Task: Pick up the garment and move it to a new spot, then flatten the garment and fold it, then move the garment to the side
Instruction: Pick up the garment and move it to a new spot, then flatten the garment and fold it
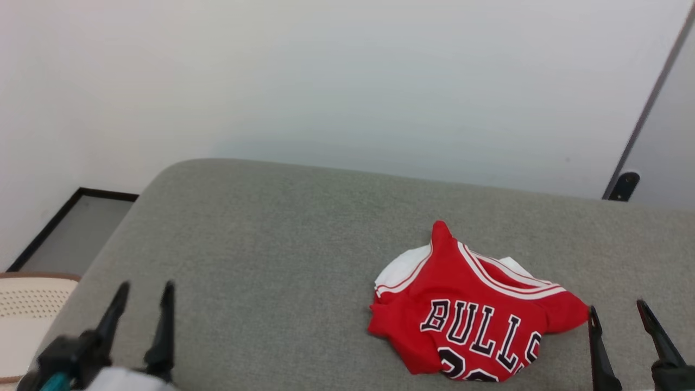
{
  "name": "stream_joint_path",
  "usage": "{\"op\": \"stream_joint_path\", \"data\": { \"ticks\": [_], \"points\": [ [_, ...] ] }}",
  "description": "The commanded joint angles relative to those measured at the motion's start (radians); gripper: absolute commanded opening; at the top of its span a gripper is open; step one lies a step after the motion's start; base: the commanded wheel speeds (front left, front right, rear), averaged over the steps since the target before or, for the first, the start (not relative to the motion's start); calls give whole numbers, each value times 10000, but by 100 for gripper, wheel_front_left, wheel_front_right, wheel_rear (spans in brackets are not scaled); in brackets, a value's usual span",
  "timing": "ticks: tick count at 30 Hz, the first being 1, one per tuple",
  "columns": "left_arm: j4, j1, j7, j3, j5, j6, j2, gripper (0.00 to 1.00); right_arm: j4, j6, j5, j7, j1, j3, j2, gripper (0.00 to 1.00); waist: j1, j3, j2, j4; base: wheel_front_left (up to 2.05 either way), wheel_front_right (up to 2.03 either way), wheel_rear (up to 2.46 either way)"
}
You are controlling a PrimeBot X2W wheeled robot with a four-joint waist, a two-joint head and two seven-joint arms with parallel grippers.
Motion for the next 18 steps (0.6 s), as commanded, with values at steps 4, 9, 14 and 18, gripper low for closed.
{"op": "stream_joint_path", "data": {
  "ticks": [4,9,14,18],
  "points": [
    [-399,728,-3,790,518,-186,-496,100,58,-10,-112,-9,329,-302,18,100,0,-111,0,75,0,0,0],
    [-501,1208,-4,1417,1100,-634,-1100,100,49,-10,-129,-9,527,-495,20,100,0,-67,0,-47,0,0,0],
    [-468,1240,-4,1824,1519,-1045,-1575,100,64,-10,-157,-9,422,-364,18,100,0,-17,0,-234,0,0,0],
    [-416,1257,-4,1978,1783,-1257,-1829,100,39,-10,-300,-9,250,-344,15,100,0,78,0,-632,0,0,0]
  ]
}}
